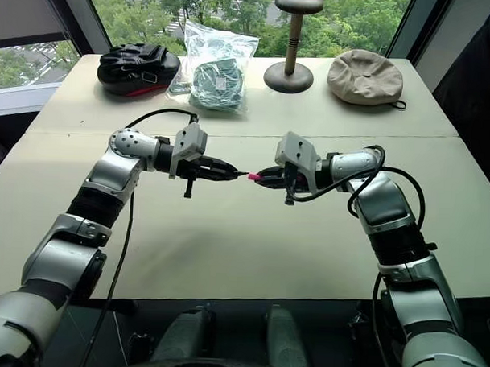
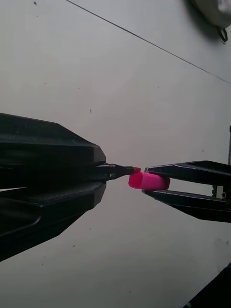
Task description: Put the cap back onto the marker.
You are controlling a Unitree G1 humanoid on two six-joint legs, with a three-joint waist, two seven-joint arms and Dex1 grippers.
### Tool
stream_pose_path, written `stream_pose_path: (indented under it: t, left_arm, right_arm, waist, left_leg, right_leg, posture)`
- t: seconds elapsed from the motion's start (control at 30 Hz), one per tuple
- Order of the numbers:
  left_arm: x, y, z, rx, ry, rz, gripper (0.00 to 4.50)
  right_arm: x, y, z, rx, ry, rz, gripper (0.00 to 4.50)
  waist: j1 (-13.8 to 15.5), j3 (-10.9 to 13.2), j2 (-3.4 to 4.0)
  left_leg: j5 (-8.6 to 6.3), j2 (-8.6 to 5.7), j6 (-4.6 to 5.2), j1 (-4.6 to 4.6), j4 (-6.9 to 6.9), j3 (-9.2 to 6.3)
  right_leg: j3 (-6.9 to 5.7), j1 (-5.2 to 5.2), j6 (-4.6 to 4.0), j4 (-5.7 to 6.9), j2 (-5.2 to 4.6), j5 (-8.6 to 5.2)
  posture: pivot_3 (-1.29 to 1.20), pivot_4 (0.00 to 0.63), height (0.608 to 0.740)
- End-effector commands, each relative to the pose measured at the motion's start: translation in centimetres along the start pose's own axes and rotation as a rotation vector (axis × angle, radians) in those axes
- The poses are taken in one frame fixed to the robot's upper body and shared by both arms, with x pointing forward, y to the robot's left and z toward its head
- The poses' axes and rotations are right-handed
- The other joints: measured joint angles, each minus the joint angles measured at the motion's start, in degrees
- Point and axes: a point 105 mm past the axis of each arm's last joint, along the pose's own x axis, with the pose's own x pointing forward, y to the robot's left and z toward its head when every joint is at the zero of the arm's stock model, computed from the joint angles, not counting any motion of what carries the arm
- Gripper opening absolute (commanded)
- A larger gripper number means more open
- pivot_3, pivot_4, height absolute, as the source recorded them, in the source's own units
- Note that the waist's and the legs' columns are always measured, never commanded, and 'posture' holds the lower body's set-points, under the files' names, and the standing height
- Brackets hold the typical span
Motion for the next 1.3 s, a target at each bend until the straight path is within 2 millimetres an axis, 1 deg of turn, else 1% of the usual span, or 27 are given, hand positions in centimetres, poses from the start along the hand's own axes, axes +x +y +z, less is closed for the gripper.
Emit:
stream_pose_path:
  t: [0.03, 0.2, 0.4, 0.7, 1.0, 1.3]
  left_arm:
    - [-0.2, 0.2, 1.0, 0.051, -0.006, 0.000, 0.00]
    - [-0.6, 0.1, 0.8, 0.047, 0.001, 0.003, 0.00]
    - [-0.6, 0.0, 0.8, 0.043, 0.002, 0.005, 0.00]
    - [0.1, -0.2, 0.4, 0.039, 0.006, -0.008, 0.00]
    - [1.1, 0.2, 0.8, 0.056, -0.006, -0.013, 0.00]
    - [2.0, -0.2, 1.7, 0.080, -0.010, -0.079, 0.00]
  right_arm:
    - [0.0, 0.2, 1.3, -0.037, -0.039, 0.000, 0.02]
    - [-0.1, 0.0, 1.1, -0.036, -0.036, -0.010, 0.02]
    - [-0.1, -0.2, 1.1, -0.035, -0.037, -0.016, 0.02]
    - [0.2, 0.1, 1.5, -0.039, -0.051, -0.007, 0.02]
    - [0.5, 0.7, 1.6, -0.039, -0.053, 0.022, 0.02]
    - [1.1, 0.8, 1.2, -0.078, -0.027, 0.047, 0.02]
  waist:
    - [0.0, 0.0, 0.00]
    - [0.0, 0.0, 0.00]
    - [0.0, 0.0, 0.00]
    - [0.0, 0.0, 0.00]
    - [0.0, 0.0, 0.00]
    - [-0.1, 0.0, 0.00]
  left_leg:
    - [0.00, 0.00, 0.00, 0.00, 0.00, 0.00]
    - [0.00, 0.00, 0.00, 0.00, 0.00, 0.00]
    - [0.00, 0.00, 0.00, 0.00, 0.00, 0.00]
    - [0.00, 0.00, 0.00, 0.00, 0.00, 0.00]
    - [0.00, 0.00, 0.00, 0.00, 0.01, 0.00]
    - [0.00, -0.01, 0.00, 0.00, 0.01, 0.01]
  right_leg:
    - [0.00, 0.00, 0.00, 0.00, 0.00, 0.00]
    - [0.00, 0.00, 0.00, 0.00, 0.00, 0.00]
    - [0.00, 0.00, 0.00, 0.00, 0.00, 0.00]
    - [0.00, 0.00, 0.00, 0.00, 0.00, 0.00]
    - [0.00, 0.00, 0.00, 0.00, 0.00, 0.00]
    - [0.00, 0.00, 0.00, 0.01, 0.01, 0.00]
  posture:
    - [0.00, 0.150, 0.740]
    - [0.00, 0.150, 0.740]
    - [0.00, 0.150, 0.740]
    - [0.00, 0.150, 0.740]
    - [0.00, 0.150, 0.740]
    - [0.00, 0.150, 0.740]
